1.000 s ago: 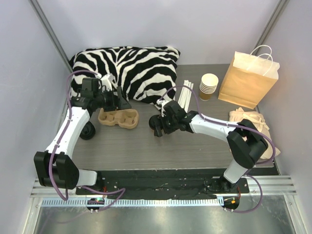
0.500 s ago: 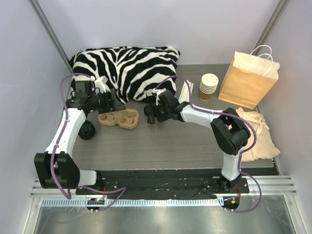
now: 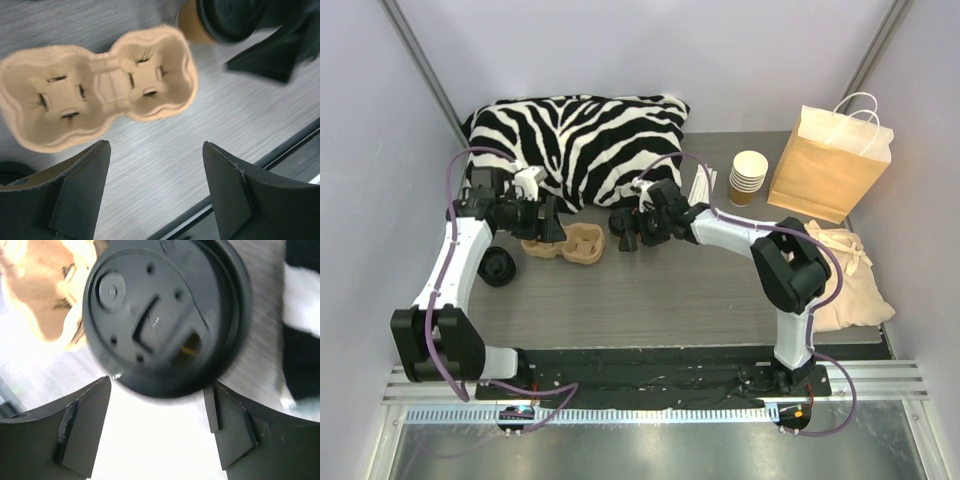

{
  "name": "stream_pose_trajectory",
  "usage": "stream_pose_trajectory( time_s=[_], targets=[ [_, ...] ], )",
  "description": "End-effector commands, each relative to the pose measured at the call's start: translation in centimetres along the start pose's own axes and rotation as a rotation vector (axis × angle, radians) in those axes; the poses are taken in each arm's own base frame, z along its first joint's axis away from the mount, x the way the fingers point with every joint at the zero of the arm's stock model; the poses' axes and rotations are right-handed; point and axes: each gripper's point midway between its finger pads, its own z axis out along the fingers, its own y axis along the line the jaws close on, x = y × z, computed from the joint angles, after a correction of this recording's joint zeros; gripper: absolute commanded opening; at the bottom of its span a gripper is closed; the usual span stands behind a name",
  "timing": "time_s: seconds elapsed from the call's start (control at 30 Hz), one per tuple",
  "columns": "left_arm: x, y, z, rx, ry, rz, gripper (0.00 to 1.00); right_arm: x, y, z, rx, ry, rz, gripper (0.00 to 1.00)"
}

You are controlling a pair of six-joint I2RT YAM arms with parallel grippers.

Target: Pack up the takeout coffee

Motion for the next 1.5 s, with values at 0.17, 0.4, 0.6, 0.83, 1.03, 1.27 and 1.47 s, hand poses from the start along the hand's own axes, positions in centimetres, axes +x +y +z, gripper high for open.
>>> stream_pose_trajectory(
  time_s=[0.17, 0.4, 0.6, 0.83, 1.03, 1.27, 1.47],
  targets=[
    [0.5, 1.6, 0.4, 0.102, 0.203, 0.462, 0.69, -2.7, 4.2, -10.8, -0.201, -0.055, -0.023, 0.84],
    [3.4, -2.7, 2.3, 0.410, 0.295, 1.069, 0.62, -1.4, 2.9, -13.1, -0.212, -0.002, 0.014, 0.83],
    [3.8, -3.8, 5.7, 0.483, 0.364, 1.168, 0.50, -2.4, 1.2, -14.3, -0.166, -0.043, 0.012, 0.83],
    [4.3, -3.3, 8.2, 0.472, 0.376, 1.227, 0.44, -2.6, 0.7, -14.8, -0.156, -0.049, 0.015, 0.84],
    [5.4, -2.4, 8.9, 0.480, 0.423, 1.230, 0.40, -2.3, 0.4, -14.7, -0.154, -0.041, 0.024, 0.83],
    [5.9, -2.0, 9.1, 0.484, 0.445, 1.230, 0.37, -2.2, 0.0, -14.5, -0.150, -0.036, 0.045, 0.84],
    [6.1, -2.2, 8.9, 0.490, 0.444, 1.228, 0.20, -2.3, -0.1, -14.5, -0.147, -0.036, 0.046, 0.84]
  ],
)
